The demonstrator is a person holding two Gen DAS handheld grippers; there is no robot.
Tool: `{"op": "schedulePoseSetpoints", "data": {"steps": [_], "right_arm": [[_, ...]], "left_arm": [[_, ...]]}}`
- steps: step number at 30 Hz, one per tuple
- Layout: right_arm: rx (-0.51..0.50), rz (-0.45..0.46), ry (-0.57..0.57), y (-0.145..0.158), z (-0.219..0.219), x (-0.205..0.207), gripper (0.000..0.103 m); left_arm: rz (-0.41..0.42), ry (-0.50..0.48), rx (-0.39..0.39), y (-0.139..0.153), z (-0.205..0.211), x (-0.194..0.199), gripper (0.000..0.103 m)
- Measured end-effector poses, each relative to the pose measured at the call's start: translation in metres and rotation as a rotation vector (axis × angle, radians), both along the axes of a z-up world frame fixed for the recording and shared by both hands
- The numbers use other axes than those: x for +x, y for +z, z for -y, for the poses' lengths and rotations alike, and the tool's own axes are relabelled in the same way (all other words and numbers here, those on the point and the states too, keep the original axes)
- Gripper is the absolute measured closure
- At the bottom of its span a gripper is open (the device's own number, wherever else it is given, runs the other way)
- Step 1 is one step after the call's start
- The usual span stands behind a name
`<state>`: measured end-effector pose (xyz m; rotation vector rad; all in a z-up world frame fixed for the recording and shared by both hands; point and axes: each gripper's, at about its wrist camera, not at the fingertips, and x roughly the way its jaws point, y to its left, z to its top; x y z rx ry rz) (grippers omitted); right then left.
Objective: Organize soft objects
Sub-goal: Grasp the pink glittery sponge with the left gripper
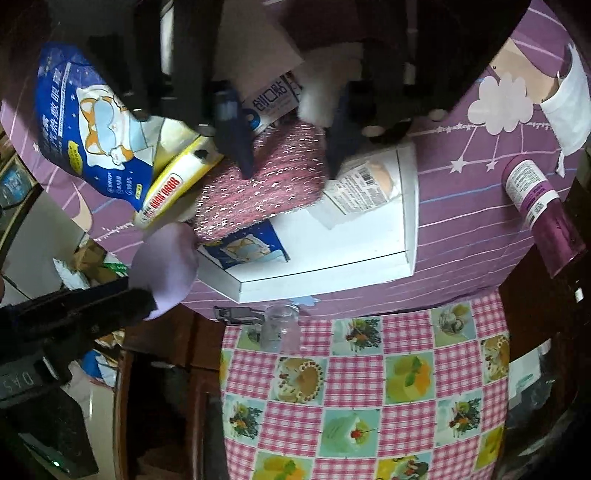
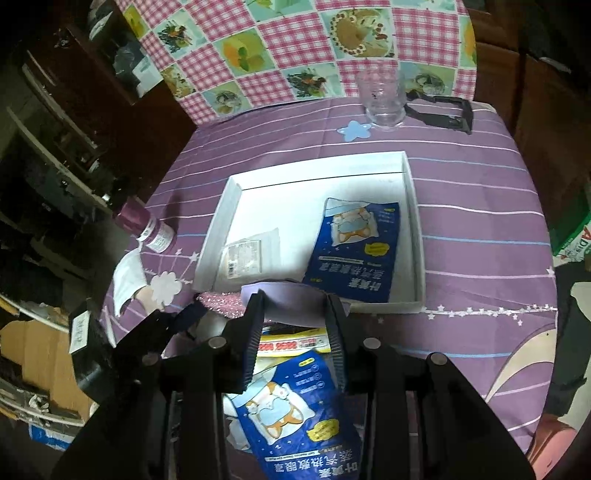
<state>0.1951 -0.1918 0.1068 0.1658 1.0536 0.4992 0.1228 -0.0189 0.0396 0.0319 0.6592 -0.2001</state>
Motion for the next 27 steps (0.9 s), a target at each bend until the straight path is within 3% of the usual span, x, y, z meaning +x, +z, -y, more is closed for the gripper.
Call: {"op": "schedulePoseSetpoints", "data": {"steps": [2, 4, 11, 17, 22, 27], "right_arm": [[0.004, -0.001, -0.005, 0.000, 0.002, 0.001, 0.068], [0.010, 0.000, -0.007, 0.000, 0.004, 0.001, 0.068], [0.036, -0.003, -0.008, 0.003, 0.008, 0.001, 0.072], [0.073, 0.012, -0.010, 0.010, 0.014, -0.002, 0.081], [0.115, 0.022, -0.004, 0.013, 0.018, -0.002, 0.096], [0.140, 0.010, -0.013, 0.011, 0.022, 0.001, 0.097]], "left_arm": [[-0.012, 0.004, -0.053, 0.001, -0.006, 0.000, 0.085], [-0.018, 0.011, -0.107, 0.004, -0.013, -0.002, 0.088], [0.037, 0.007, -0.177, 0.021, -0.018, -0.017, 0.101], [0.087, 0.007, -0.239, 0.040, -0.022, -0.030, 0.102], [0.105, 0.046, -0.247, 0.056, -0.026, -0.033, 0.102], [0.114, 0.091, -0.224, 0.070, -0.024, -0.035, 0.102]]}}
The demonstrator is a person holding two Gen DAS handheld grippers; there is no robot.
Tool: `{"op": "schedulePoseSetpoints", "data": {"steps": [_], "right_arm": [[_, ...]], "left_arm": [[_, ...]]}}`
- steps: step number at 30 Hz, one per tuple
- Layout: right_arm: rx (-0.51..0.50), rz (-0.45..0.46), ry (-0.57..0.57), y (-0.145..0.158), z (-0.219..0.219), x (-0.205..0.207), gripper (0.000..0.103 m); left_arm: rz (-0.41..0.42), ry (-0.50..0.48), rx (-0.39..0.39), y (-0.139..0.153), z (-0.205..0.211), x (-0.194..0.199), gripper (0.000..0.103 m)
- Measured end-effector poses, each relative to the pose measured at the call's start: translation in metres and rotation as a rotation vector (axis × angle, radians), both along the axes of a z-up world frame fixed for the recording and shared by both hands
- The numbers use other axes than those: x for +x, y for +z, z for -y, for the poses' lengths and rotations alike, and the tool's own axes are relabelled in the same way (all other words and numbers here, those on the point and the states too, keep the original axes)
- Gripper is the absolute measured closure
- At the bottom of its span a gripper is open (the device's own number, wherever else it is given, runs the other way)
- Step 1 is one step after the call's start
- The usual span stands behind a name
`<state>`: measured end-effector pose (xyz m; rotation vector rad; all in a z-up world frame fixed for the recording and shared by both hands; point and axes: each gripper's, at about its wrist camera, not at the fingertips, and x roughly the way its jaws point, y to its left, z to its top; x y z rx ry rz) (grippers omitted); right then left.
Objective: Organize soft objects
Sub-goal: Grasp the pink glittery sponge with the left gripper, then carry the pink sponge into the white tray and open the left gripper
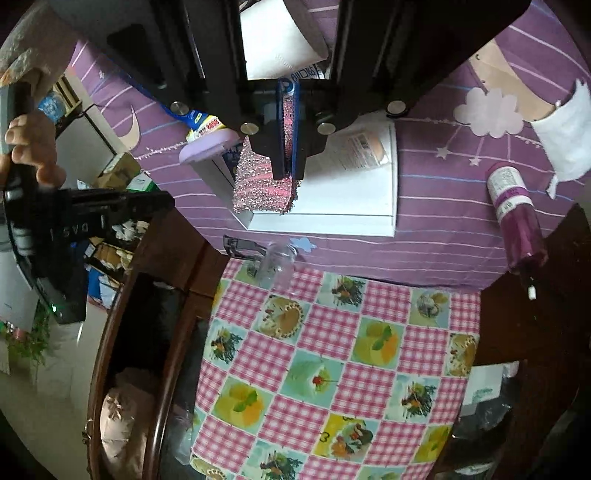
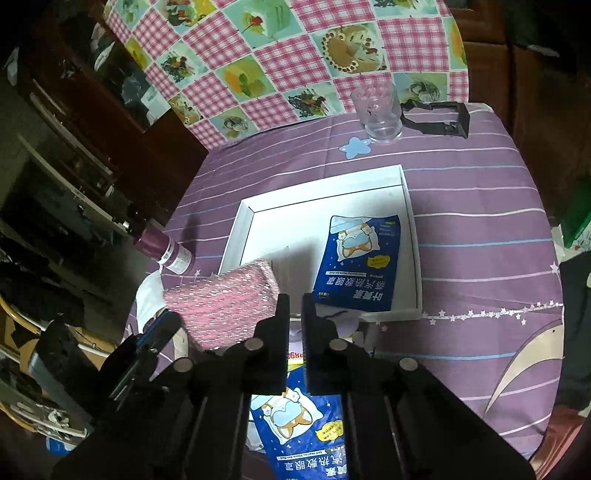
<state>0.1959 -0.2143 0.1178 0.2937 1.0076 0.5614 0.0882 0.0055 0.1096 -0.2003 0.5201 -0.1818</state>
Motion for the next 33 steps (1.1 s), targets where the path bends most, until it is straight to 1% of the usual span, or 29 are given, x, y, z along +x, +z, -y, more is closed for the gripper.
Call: {"op": "schedulePoseSetpoints", "data": {"steps": [5, 7, 13, 16, 19, 23, 28, 31, 33], "right_arm": [[0.025, 0.000, 0.003, 0.002, 0.004, -0.001, 0.097], [0.033, 0.003, 0.003, 0.003, 0.006, -0.002, 0.097], [0.051, 0.014, 0.002, 0.005, 0.008, -0.002, 0.097], [0.062, 0.017, 0.004, 0.002, 0.009, 0.000, 0.097], [0.100, 0.017, -0.006, -0.002, 0.013, 0.006, 0.097], [0.131, 0.017, -0.020, -0.008, 0.018, 0.014, 0.097], [0.160, 0.004, -0.041, -0.017, 0.024, 0.022, 0.097], [0.155, -0.007, -0.057, -0.023, 0.024, 0.028, 0.097], [0.159, -0.029, -0.054, -0.029, 0.024, 0.032, 0.097]], "left_arm": [[0.014, 0.025, 0.004, 0.007, 0.004, -0.006, 0.102], [0.009, 0.031, -0.001, 0.008, 0.006, -0.005, 0.102], [-0.011, 0.069, 0.019, 0.016, 0.008, 0.002, 0.102], [0.005, 0.085, 0.030, 0.025, 0.007, 0.005, 0.102], [0.019, 0.094, 0.034, 0.031, 0.005, 0.010, 0.102], [0.018, 0.085, -0.020, 0.029, 0.003, 0.022, 0.102], [-0.018, 0.052, -0.085, 0.013, 0.007, 0.046, 0.102], [-0.062, 0.033, -0.146, -0.003, 0.007, 0.065, 0.101], [-0.119, 0.032, -0.221, -0.019, -0.001, 0.082, 0.102]]}}
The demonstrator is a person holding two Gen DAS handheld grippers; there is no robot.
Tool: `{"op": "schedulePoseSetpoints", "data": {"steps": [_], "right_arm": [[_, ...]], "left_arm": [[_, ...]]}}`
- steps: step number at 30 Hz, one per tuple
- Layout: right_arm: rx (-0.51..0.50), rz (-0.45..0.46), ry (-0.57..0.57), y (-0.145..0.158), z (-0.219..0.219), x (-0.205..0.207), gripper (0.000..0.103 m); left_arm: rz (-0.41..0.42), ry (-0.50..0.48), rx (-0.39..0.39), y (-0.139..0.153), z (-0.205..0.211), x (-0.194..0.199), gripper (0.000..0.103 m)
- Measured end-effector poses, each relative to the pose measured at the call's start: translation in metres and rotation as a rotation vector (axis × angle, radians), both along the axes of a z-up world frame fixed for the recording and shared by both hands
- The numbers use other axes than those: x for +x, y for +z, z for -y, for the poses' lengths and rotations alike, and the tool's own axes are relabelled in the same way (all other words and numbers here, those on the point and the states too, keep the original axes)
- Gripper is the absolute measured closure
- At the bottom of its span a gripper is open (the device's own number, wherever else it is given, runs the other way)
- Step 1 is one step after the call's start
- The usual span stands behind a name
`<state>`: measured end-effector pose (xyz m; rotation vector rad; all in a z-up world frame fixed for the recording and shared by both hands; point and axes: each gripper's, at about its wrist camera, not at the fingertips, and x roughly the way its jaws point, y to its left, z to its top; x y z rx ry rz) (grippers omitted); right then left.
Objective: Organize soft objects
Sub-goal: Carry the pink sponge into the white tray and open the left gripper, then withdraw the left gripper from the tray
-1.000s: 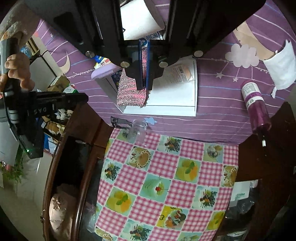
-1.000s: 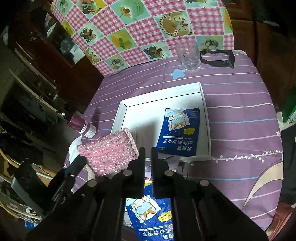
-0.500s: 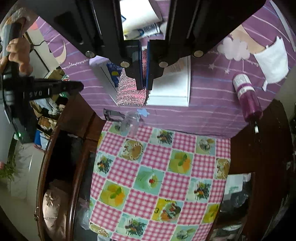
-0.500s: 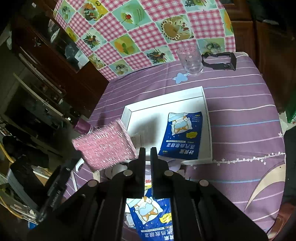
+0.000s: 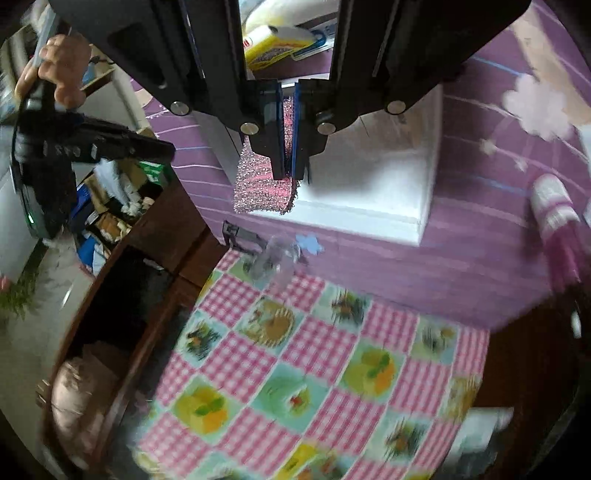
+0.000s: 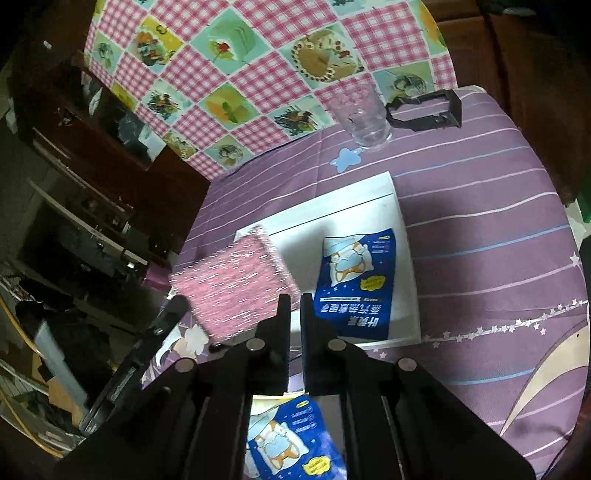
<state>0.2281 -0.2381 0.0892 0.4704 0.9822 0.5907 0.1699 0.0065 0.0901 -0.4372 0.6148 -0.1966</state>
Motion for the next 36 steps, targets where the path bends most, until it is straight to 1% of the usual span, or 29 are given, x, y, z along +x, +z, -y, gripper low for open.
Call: {"op": "schedulePoseSetpoints", "data": {"steps": [2, 4, 5, 8, 12, 17, 20, 22, 24, 26, 27, 28, 29, 30, 31, 32, 34, 36], "right_arm": [[0.011, -0.024, 0.011, -0.005, -0.001, 0.003, 0.097], [-0.011, -0.022, 0.003, -0.006, -0.002, 0.003, 0.097], [-0.024, -0.021, -0.004, -0.006, -0.002, 0.003, 0.097], [-0.049, -0.028, -0.013, -0.009, -0.003, 0.004, 0.097], [-0.086, -0.043, -0.029, -0.014, -0.004, 0.007, 0.097], [-0.102, -0.037, -0.044, -0.015, -0.004, 0.007, 0.097], [-0.106, -0.045, -0.030, -0.016, -0.008, 0.008, 0.097], [-0.104, -0.058, -0.010, -0.018, -0.011, 0.008, 0.097], [-0.096, -0.065, 0.004, -0.016, -0.012, 0.006, 0.097], [-0.079, -0.040, 0.008, -0.008, -0.009, 0.001, 0.096], [-0.079, -0.032, 0.010, -0.005, -0.009, 0.000, 0.089], [-0.087, -0.022, 0.017, 0.000, -0.009, -0.003, 0.076], [-0.096, -0.015, 0.027, 0.003, -0.009, -0.006, 0.066], [-0.099, -0.009, 0.037, 0.005, -0.010, -0.007, 0.049], [-0.094, 0.001, 0.050, 0.009, -0.010, -0.010, 0.044], [-0.090, 0.002, 0.057, 0.010, -0.010, -0.012, 0.044], [-0.087, -0.033, 0.067, 0.010, -0.011, -0.013, 0.044], [-0.104, -0.053, 0.088, 0.007, -0.014, -0.014, 0.044]], "left_arm": [[-0.060, 0.025, -0.069, -0.017, -0.011, 0.012, 0.102], [-0.121, 0.059, -0.095, -0.033, -0.021, 0.020, 0.102], [-0.156, 0.078, -0.083, -0.040, -0.024, 0.023, 0.102], [-0.249, 0.123, -0.018, -0.057, -0.025, 0.028, 0.102], [-0.328, 0.147, 0.059, -0.069, -0.024, 0.030, 0.101], [-0.340, 0.153, 0.134, -0.069, -0.020, 0.026, 0.101], [-0.340, 0.153, 0.252, -0.067, -0.009, 0.021, 0.101], [-0.324, 0.153, 0.301, -0.065, -0.004, 0.019, 0.101], [-0.312, 0.152, 0.336, -0.064, -0.001, 0.015, 0.101], [-0.306, 0.148, 0.341, -0.063, -0.001, 0.014, 0.099], [-0.303, 0.149, 0.338, -0.062, -0.002, 0.013, 0.097], [-0.296, 0.153, 0.333, -0.061, -0.003, 0.010, 0.094], [-0.286, 0.156, 0.327, -0.059, -0.005, 0.008, 0.090], [-0.278, 0.160, 0.325, -0.057, -0.005, 0.008, 0.089], [-0.267, 0.168, 0.323, -0.055, -0.006, 0.007, 0.085], [-0.259, 0.173, 0.323, -0.053, -0.006, 0.005, 0.081], [-0.240, 0.182, 0.317, -0.050, -0.008, 0.003, 0.077], [-0.228, 0.184, 0.312, -0.047, -0.008, 0.001, 0.076]]}}
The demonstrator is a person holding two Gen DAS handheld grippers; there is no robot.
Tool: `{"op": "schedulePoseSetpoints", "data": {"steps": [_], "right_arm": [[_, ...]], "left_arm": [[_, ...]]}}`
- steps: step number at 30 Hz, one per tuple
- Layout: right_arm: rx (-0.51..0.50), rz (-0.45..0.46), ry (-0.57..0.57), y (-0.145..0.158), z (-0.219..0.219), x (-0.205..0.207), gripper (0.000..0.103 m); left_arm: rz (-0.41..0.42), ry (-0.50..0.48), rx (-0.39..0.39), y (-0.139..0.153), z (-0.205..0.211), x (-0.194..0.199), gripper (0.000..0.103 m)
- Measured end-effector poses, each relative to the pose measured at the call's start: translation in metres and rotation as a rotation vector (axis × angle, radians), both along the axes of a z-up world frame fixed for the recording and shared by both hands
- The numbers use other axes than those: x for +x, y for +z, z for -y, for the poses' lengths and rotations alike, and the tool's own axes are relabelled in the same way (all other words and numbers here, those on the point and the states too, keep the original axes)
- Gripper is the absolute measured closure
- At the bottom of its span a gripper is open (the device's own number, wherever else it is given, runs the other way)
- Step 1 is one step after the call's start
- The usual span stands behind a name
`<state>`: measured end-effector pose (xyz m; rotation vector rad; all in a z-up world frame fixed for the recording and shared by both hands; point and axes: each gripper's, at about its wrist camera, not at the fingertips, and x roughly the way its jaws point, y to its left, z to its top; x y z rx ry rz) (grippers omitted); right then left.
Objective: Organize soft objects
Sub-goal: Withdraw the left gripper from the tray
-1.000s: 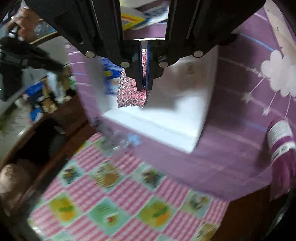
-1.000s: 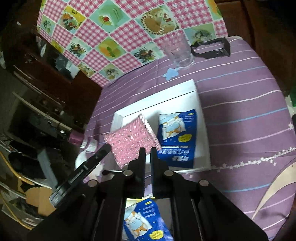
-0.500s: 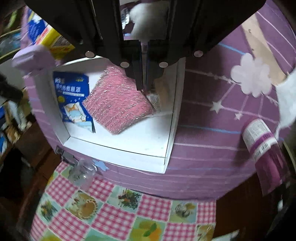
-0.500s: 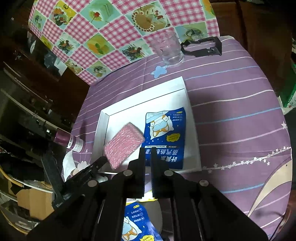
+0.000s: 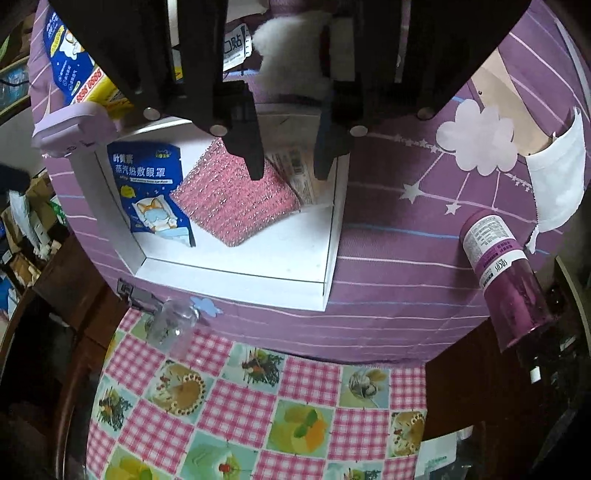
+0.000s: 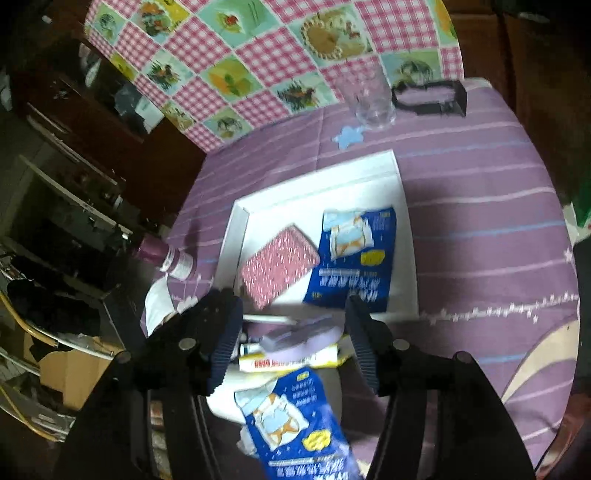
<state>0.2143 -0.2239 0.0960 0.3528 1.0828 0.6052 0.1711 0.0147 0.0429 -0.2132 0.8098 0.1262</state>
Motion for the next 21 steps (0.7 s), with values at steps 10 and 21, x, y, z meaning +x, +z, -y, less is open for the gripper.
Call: {"op": "schedulePoseSetpoints", "data": {"steps": [10, 21], "right_arm": [[-0.063, -0.040, 0.106, -0.024, -0.018, 0.008, 0.044], [-0.037, -0.098, 0.135, -0.044, -0.013, 0.018, 0.043]], "left_arm": [[0.000, -0.070, -0.005, 0.003, 0.011, -0.003, 0.072], [0.024, -0.125, 0.021, 0.007, 0.027, -0.009, 0.063]]}}
